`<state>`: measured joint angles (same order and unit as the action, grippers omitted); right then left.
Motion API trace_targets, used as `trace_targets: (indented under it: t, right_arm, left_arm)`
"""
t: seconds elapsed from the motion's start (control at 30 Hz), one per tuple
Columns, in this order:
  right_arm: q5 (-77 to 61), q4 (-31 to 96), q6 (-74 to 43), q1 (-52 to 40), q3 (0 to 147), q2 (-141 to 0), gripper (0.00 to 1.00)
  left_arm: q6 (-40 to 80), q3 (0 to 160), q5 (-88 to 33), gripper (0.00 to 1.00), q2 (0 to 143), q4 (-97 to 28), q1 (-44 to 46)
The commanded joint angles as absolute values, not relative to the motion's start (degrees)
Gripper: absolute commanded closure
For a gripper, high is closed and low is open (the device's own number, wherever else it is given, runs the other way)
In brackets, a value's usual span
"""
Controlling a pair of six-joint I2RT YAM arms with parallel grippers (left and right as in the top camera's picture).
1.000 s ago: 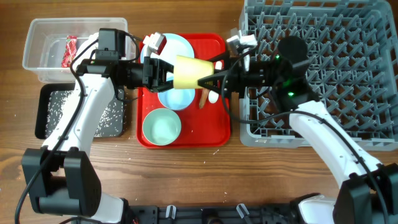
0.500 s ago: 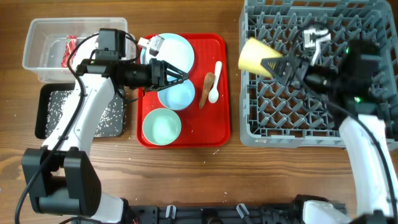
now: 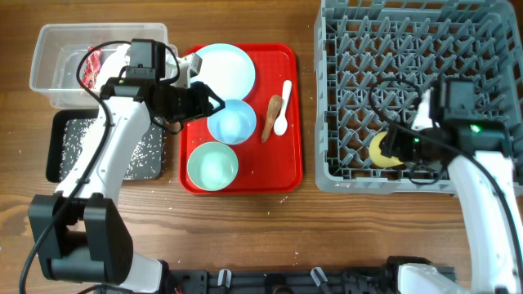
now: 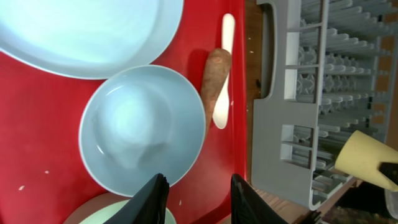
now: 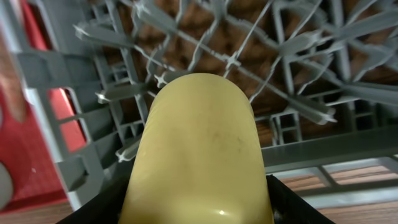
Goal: Sort waste into correct bins and load items into the dishwasher rack
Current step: 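Carry the yellow cup into the dish rack and release it, then grasp the light-blue bowl on the red tray with the right gripper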
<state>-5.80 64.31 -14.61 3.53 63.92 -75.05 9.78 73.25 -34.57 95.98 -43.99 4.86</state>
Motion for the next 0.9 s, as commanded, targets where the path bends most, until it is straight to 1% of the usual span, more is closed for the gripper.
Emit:
trace_targets:
  t: [0.0, 0.07, 0.2, 0.23, 0.27, 0.3, 0.33, 0.4, 0.47, 0.57, 0.67, 0.8, 0.87]
  right_arm:
    - [-5.3, 64.3, -14.3, 0.0, 64.5, -79.9, 0.47]
    - [-4.0, 63.8, -16.7, -1.7, 64.5, -82.6, 0.46]
    - [-3.9, 63.1, -17.6, -2.3, 64.5, -86.0, 0.45]
    - [-3.9, 63.1, -17.6, -2.3, 64.5, -85.9, 0.32]
    - [-3.9, 63.0, -17.4, -2.3, 64.5, -85.9, 0.17]
    - [-3.9, 63.0, -16.6, -2.3, 64.8, -85.9, 0.05]
    - [-3.9, 63.6, -16.5, -2.3, 66.3, -85.9, 0.00]
    - [-3.9, 64.7, -16.5, -2.3, 69.9, -85.9, 0.01]
    - [-4.0, 67.2, -15.8, -2.3, 77.4, -85.9, 0.01]
    - [-7.5, 67.5, -13.6, -4.5, 84.0, -85.4, 0.04]
    - [-13.3, 62.5, -14.6, -14.0, 84.5, -85.9, 0.06]
    - [-13.0, 54.9, -19.8, -25.8, 84.3, -88.7, 0.13]
    - [-12.8, 52.2, -22.9, -29.3, 84.3, -91.7, 0.15]
  left_arm:
    - [9.6, 73.8, -31.6, 0.66, 95.5, -44.4, 5.0]
    - [9.6, 73.8, -31.4, 0.66, 95.5, -44.4, 5.0]
    - [9.5, 73.8, -31.4, 0.66, 95.5, -44.4, 5.0]
    - [9.5, 73.8, -31.4, 0.66, 95.5, -44.4, 5.0]
    - [9.5, 73.8, -31.4, 0.66, 95.5, -44.4, 5.0]
    - [9.5, 73.8, -31.4, 0.66, 95.5, -44.4, 5.0]
    - [9.5, 73.8, -31.4, 0.66, 95.5, -44.4, 5.0]
    - [9.5, 73.8, -31.4, 0.67, 95.5, -44.4, 5.0]
    - [9.4, 73.8, -31.4, 0.67, 95.5, -44.3, 5.0]
    - [9.4, 73.8, -31.4, 0.67, 95.5, -44.3, 5.0]
    - [9.5, 74.0, -30.9, 0.66, 95.2, -43.5, 4.6]
    - [9.4, 76.7, -29.6, 0.66, 90.7, -45.3, 1.3]
    - [9.4, 76.8, -26.6, 0.64, 86.5, -45.6, -0.3]
